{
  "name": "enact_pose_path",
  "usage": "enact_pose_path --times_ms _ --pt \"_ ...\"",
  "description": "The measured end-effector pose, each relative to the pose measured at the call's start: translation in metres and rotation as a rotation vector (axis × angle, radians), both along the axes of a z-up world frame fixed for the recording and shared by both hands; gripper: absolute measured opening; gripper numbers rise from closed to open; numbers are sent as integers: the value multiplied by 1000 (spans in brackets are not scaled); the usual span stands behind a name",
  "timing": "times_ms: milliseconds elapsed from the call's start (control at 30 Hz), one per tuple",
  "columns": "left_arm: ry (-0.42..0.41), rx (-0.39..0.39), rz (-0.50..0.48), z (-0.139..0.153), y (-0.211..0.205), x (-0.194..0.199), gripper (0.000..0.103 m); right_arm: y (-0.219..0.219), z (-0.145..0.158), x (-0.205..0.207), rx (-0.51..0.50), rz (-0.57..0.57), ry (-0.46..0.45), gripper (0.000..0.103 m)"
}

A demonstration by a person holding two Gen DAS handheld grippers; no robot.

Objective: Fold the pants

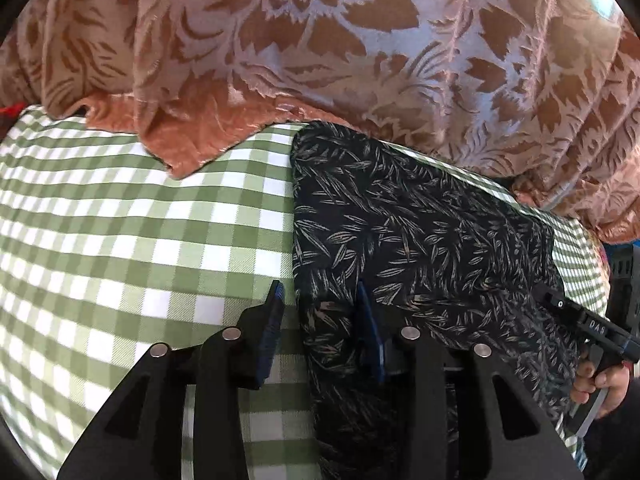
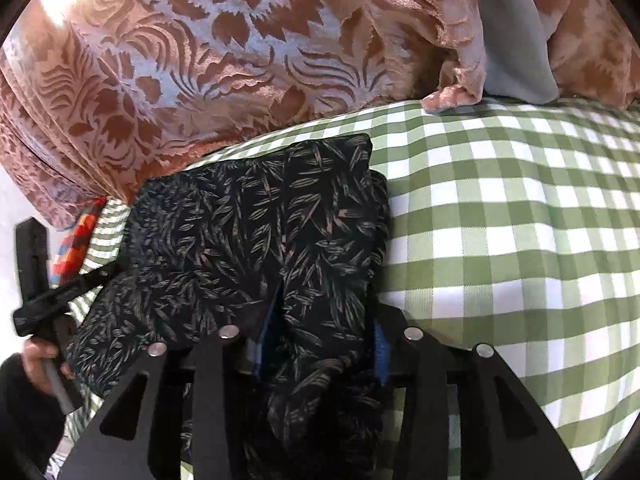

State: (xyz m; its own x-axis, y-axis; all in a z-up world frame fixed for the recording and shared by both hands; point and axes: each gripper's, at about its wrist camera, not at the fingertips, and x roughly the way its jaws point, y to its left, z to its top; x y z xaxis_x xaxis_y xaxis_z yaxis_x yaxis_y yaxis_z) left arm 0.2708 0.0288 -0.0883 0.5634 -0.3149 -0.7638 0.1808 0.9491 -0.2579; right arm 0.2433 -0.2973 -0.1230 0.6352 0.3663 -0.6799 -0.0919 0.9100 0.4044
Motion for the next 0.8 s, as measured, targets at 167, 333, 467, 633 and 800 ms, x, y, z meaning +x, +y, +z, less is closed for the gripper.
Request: enact_pose_path --times_ms 167,333,467,633,800 --pt "-9 -29 81 19 13 -29 45 1 11 -7 -53 -26 12 62" --pt "-62 -33 56 35 12 -90 45 -2 27 -36 -69 -53 -16 65" --pt "-64 117 33 20 -16 -116 55 5 25 -53 -90 -46 2 68" --pt "-67 126 65 12 -16 -116 62 6 9 -59 -76 -84 56 69" --pt "-118 129 86 32 -12 -139 62 14 30 -85 -122 -114 -24 77"
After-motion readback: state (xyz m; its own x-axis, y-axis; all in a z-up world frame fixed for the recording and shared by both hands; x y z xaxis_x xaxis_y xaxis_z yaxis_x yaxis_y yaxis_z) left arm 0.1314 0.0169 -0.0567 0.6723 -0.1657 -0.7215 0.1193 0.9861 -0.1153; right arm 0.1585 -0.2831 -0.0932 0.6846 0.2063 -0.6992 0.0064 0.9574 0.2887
